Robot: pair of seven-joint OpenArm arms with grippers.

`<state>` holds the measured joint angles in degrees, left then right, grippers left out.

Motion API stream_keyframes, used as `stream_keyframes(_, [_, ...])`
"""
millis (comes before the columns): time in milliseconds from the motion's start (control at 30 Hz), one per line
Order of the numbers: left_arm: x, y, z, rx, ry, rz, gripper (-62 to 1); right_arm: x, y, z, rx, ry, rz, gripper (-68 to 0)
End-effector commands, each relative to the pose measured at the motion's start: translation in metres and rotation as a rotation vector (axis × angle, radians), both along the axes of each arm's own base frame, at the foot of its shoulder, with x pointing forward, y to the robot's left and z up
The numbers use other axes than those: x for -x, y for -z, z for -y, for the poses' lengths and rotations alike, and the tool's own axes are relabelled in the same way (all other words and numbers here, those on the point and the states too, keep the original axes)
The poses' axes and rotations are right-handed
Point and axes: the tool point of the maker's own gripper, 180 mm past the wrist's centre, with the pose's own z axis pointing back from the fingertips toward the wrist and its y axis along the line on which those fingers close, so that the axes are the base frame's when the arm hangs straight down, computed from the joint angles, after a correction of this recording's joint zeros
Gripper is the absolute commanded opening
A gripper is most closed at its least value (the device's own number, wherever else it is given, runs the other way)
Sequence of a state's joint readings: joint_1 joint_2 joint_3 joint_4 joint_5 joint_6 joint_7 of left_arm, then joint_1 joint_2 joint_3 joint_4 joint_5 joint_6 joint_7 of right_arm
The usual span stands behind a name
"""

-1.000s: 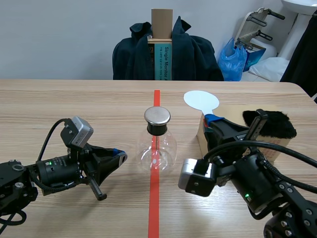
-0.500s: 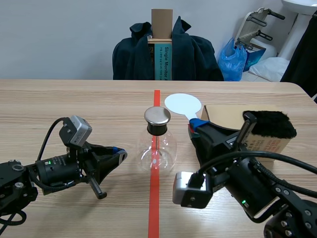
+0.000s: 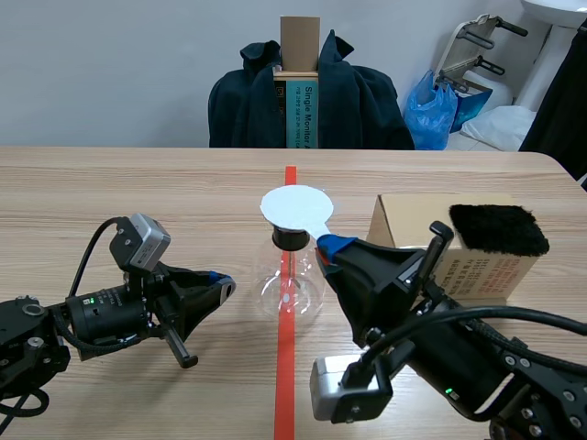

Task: Do the electroscope experiment.
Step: 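Move the plate toward and away from the electroscope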

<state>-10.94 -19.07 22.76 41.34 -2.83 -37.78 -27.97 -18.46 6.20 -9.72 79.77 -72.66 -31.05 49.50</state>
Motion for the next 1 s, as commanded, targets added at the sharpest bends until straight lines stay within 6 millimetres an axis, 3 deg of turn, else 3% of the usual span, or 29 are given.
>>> stream_keyframes(0, [-0.006, -0.014, 0.004, 0.037, 0.000, 0.034, -57.9, -0.004, -0.010, 0.003, -0.005, 0.008, 0.037, -66.7])
stream_keyframes(500, [-0.006, -0.014, 0.004, 0.037, 0.000, 0.034, -57.9, -0.010, -0.010, 0.008, -0.006, 0.051, 0.033, -66.7])
stream_keyframes(967, [-0.006, -0.014, 0.004, 0.037, 0.000, 0.034, -57.9, -0.044, -0.009, 0.059, -0.008, 0.361, 0.021, -66.7])
